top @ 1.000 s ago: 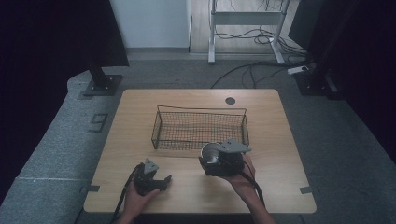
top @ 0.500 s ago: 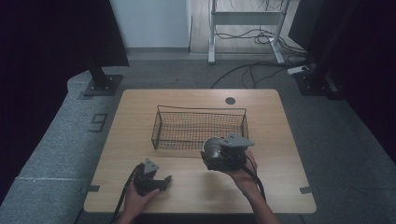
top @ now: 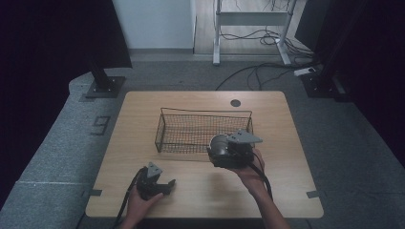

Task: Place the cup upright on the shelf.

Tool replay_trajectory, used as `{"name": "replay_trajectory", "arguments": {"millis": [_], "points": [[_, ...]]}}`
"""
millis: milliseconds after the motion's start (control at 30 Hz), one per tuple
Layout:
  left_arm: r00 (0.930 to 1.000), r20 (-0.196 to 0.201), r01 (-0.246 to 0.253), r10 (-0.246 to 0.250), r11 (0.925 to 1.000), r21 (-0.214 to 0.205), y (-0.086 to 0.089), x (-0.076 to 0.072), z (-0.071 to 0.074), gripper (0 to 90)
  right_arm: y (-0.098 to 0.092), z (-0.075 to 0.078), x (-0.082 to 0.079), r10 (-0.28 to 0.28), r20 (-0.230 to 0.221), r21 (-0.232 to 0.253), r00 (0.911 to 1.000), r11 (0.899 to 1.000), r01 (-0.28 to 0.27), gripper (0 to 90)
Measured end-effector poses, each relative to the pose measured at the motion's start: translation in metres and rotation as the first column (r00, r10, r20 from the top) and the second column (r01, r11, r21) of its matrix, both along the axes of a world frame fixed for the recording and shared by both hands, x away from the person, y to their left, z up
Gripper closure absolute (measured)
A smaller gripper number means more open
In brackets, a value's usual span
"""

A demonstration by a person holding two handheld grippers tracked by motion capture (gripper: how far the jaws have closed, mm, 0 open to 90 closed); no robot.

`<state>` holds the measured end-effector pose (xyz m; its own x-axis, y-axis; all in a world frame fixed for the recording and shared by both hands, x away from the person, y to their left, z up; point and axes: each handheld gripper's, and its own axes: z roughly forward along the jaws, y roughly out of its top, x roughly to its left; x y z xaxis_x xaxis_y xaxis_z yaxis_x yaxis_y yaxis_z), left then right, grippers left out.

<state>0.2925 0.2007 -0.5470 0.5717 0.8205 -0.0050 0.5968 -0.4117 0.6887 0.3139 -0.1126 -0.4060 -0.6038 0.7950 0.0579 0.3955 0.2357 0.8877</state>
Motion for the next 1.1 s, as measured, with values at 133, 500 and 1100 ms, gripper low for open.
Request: {"name": "replay_trajectory", "arguments": {"millis": [133,500,1100], "points": [[1.0,0.0,0.0,0.0,1.0,0.001,0.0,0.0,0.0,16.3,-0.002,0.002,0.004,-0.008,0.004,0.004,1.0,1.0,0.008,13.5],[1.0,0.0,0.0,0.0,1.0,0.0,0.0,0.0,0.0,16.3,-0.005,0.008,0.014,-0.024,0.003,0.013,0.9997,1.0,0.024,13.5],[1.0,0.0,0.0,0.0,1.0,0.0,0.0,0.0,0.0,16.2,-0.007,0.015,0.034,-0.049,-0.008,0.017,0.9988,0.999,0.049,13.6]]}}
